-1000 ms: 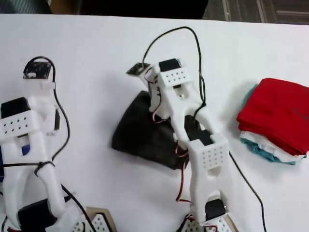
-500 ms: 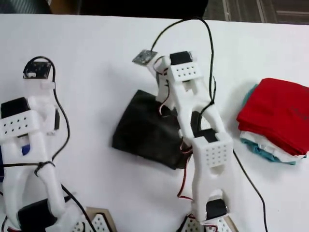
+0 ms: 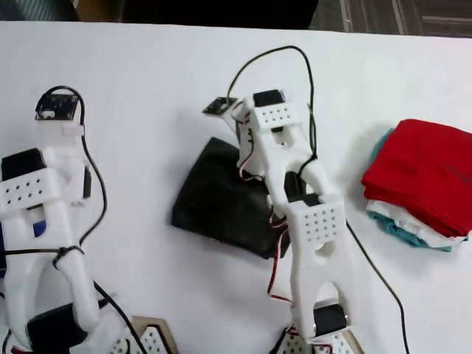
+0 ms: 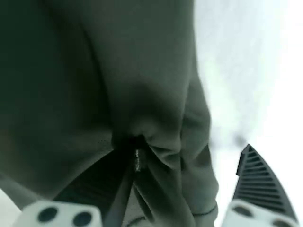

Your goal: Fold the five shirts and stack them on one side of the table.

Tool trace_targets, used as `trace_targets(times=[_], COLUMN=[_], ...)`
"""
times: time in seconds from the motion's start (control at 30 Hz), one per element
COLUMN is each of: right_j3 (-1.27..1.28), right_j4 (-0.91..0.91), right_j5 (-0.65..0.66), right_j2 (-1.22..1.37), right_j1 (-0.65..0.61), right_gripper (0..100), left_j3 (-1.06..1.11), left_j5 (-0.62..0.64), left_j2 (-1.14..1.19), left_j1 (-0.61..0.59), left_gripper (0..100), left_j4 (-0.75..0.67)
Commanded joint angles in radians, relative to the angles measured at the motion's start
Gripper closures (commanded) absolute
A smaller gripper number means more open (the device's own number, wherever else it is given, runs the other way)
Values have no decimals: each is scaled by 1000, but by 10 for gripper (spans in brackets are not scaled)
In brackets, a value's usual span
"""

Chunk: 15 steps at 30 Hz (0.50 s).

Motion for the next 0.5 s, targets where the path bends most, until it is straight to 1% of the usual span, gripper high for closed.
trace_targets(times=[0.0, 0.1, 0.17, 0.33, 0.47], right_j3=[44, 118, 155, 210, 206], right_j4=[21, 21, 19, 16, 15], right_j5=[9, 9, 2, 2, 2], right_j2=[16, -4, -16, -53, -45], right_j1=[-71, -134, -153, -136, -114], right_gripper=[686, 686, 686, 686, 687], left_j3=[-5, -5, -5, -7, -8], left_j5=[0, 0, 0, 0, 0], left_j2=[-40, -40, -40, -40, -40], left_j1=[-9, -11, -11, -11, -11], left_gripper=[972, 972, 972, 972, 972], left_j4=[-11, -12, -12, -12, -14])
